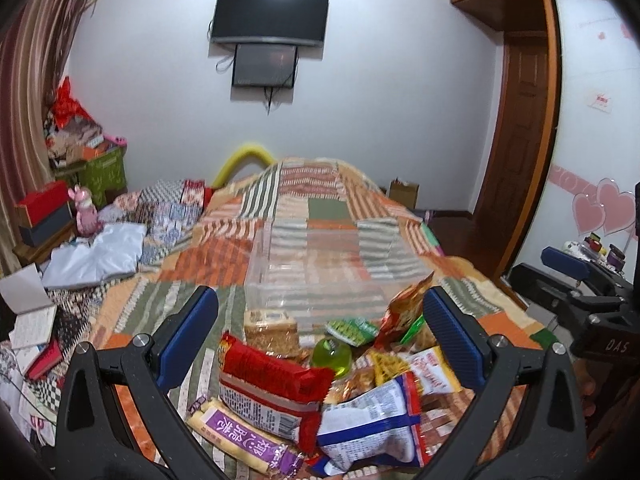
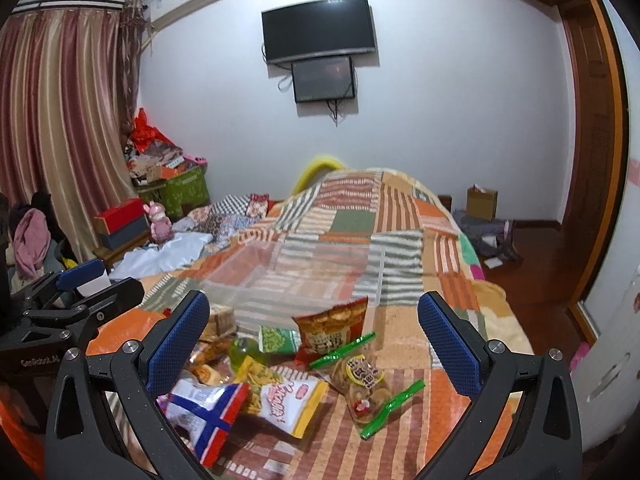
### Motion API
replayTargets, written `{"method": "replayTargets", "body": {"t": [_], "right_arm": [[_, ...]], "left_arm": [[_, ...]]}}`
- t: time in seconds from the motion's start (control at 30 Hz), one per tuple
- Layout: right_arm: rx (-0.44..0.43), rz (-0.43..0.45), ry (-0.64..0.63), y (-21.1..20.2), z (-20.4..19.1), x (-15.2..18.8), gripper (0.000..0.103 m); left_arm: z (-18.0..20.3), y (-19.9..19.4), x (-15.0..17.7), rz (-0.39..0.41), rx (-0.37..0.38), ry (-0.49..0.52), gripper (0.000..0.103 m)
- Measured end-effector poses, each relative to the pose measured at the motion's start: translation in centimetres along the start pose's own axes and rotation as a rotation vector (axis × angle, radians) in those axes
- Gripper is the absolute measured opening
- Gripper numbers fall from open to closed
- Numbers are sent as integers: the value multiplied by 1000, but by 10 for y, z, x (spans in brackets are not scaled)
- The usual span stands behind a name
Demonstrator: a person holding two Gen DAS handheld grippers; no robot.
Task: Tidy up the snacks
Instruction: 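Grasp the wrapped bread cake with the left tool while the right tool grasps the red chip bag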
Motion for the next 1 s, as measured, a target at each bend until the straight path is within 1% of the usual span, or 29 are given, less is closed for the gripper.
{"method": "replayTargets", "body": {"t": [0.17, 0.27, 0.47, 0.57, 0.6, 0.63, 0.8, 0.93, 1.0], "right_arm": [[-1, -64, 25, 19, 12, 14, 103], [-1, -105, 36, 32, 19, 22, 103], [3, -182, 25, 59, 28, 32, 103], [-3, -215, 17, 74, 30, 37, 103], [-4, -229, 15, 79, 31, 40, 103], [-6, -247, 13, 86, 33, 42, 103], [-26, -303, 12, 107, 34, 51, 103], [-25, -341, 16, 123, 35, 57, 103], [-27, -358, 24, 128, 37, 61, 103]], "left_arm": [[-12, 31, 18, -90, -15, -13, 103], [-23, 51, 27, -150, -22, -46, 103], [-38, 87, 36, -237, -37, -78, 103], [-41, 102, 40, -267, -45, -65, 103], [-41, 106, 42, -276, -48, -58, 101], [-41, 110, 44, -284, -49, -51, 97], [-46, 129, 53, -341, -47, -59, 91], [-46, 137, 56, -348, -50, -48, 89], [-45, 138, 57, -343, -55, -32, 86]]}}
Point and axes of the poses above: each gripper's, at about its wrist camera, not at the fingertips, and y roughly the way its jaws point, z to its right, x to its underside, the point moved 9 cm from there along y, roughly the way its jaws point, and after that the axes turned 6 degrees about -x, right-handed, at the moved point
